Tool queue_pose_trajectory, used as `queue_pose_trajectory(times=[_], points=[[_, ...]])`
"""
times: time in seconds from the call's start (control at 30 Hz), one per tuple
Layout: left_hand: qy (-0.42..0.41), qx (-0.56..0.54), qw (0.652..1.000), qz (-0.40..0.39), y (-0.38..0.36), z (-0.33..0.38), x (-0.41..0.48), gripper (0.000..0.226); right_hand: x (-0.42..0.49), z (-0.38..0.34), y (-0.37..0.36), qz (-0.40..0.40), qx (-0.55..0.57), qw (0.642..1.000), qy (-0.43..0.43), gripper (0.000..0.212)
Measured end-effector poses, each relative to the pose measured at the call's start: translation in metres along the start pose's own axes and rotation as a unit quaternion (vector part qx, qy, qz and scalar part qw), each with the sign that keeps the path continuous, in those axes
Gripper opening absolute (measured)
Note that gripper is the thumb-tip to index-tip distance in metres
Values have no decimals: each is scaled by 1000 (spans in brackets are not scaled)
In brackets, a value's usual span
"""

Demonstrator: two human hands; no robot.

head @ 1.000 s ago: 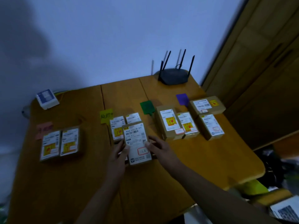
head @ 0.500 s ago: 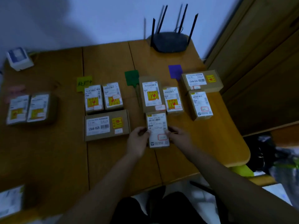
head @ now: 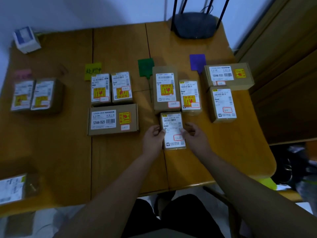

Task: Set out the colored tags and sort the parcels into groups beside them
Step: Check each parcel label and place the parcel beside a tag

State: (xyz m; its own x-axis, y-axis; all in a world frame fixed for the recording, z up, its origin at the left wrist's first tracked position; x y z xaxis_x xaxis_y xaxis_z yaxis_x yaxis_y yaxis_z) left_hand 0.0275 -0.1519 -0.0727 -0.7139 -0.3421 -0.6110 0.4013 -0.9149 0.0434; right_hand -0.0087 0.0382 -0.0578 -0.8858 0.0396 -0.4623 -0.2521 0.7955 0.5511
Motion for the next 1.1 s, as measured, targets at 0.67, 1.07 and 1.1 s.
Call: queue_pose_trajectory(times=[0.67, 1.07, 1.1], points=[[-140, -94, 972, 164, 329, 62, -60, 18, -112, -232, -240, -234, -57, 940, 243, 16], [-98, -112, 954, 260, 549, 13, -73, 26, -194, -273, -440, -339, -187, 899, 207, 61], [-92, -104, 953, 270, 562, 9, -72, 26, -199, -273, -454, -342, -226, 885, 222, 75]])
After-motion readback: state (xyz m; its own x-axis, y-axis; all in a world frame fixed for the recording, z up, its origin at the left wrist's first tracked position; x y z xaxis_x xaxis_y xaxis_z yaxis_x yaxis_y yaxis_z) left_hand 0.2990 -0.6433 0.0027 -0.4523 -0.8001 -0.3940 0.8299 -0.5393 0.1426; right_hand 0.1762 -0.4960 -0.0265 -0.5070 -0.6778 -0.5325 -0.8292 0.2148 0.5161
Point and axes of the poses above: each hand's wrist, its own x-axis towards the middle knuckle, its own y-axis out of the back of the hand, z = x × y, the point moved 7 cm from there along x, towards the middle knuckle, and after that the axes turned 12 degrees about -x, right-handed, at the moved point
